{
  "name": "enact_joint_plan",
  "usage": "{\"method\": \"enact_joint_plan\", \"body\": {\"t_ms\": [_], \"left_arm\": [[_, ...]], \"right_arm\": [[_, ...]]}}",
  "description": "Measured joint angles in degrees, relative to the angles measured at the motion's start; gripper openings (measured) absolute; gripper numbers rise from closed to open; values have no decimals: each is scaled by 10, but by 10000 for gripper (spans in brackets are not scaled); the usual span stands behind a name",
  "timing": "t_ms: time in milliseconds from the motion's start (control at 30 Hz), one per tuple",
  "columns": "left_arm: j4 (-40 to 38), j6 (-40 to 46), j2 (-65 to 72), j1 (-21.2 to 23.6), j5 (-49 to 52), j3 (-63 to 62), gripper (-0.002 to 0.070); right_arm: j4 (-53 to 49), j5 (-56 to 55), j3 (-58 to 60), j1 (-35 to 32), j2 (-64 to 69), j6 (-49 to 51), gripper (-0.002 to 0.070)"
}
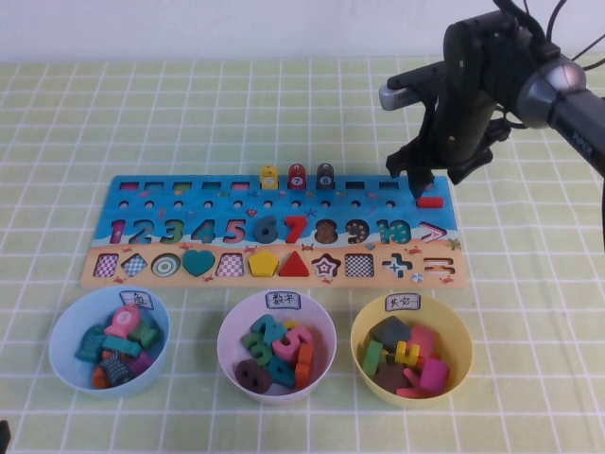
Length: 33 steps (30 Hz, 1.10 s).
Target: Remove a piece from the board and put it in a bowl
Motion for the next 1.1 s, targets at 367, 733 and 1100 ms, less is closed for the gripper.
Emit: {"method": "enact_joint_plan", "body": {"t_ms": [367, 733, 1100], "left_arm": [[0, 0, 0, 0, 0, 0, -5], [0, 0, 0, 0, 0, 0, -5], [0, 0, 0, 0, 0, 0, -5]], "right_arm": [[5, 0, -1, 0, 23, 3, 438], [9, 0, -1, 0, 24, 6, 291], [9, 0, -2, 0, 24, 6, 275]]}}
